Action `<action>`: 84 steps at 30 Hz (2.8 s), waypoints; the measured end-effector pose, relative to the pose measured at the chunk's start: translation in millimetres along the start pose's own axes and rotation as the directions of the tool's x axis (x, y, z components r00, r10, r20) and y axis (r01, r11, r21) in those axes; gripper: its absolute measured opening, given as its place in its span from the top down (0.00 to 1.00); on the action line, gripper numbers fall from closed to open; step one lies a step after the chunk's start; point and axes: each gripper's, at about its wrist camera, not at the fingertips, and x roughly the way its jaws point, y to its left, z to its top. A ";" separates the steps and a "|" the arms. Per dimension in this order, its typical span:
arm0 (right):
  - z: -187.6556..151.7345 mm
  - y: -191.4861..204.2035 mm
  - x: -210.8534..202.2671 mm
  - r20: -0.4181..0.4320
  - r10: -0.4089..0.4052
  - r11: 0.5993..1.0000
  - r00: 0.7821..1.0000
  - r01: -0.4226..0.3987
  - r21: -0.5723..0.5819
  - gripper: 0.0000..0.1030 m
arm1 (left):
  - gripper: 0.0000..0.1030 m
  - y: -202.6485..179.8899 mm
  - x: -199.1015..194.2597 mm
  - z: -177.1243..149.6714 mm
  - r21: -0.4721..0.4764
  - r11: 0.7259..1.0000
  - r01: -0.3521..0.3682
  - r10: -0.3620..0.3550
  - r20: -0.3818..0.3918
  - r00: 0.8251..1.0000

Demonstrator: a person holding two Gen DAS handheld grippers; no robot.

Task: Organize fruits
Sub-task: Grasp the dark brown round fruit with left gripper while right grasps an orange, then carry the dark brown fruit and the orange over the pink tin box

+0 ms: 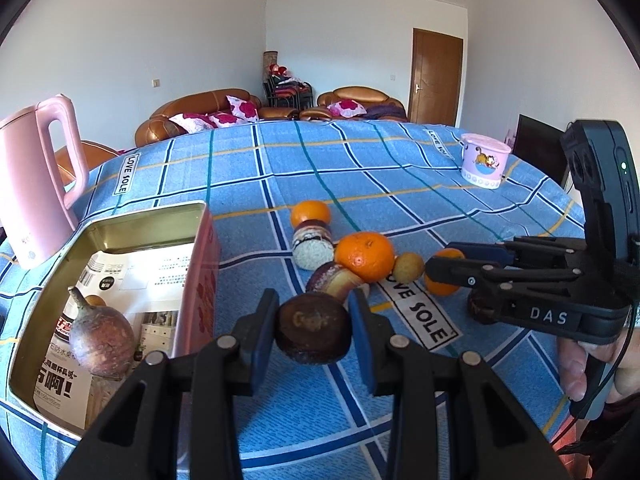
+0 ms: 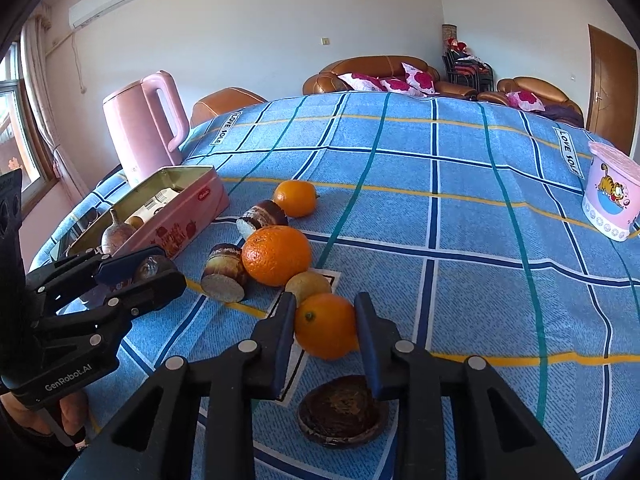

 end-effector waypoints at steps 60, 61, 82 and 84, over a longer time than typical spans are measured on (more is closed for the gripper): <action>-12.4 11.5 -53.9 0.306 0.028 0.997 0.952 -0.005 -0.074 0.69 | 0.64 5.7 -36.2 -4.5 -0.028 0.999 -0.025 0.030 0.205 0.978; -12.3 12.0 -53.8 0.308 0.028 0.997 0.951 -0.005 -0.075 0.69 | 0.64 5.9 -36.5 -4.4 -0.028 0.999 -0.025 0.030 0.208 0.978; -17.6 20.4 -64.3 0.373 -0.001 0.993 0.928 0.043 -0.106 0.69 | 0.64 8.2 -47.3 -5.5 -0.038 0.998 -0.041 0.050 0.261 0.964; -17.1 21.9 -64.0 0.372 0.001 0.993 0.928 0.042 -0.108 0.69 | 0.64 9.5 -49.6 -5.1 -0.041 0.998 -0.038 0.047 0.263 0.964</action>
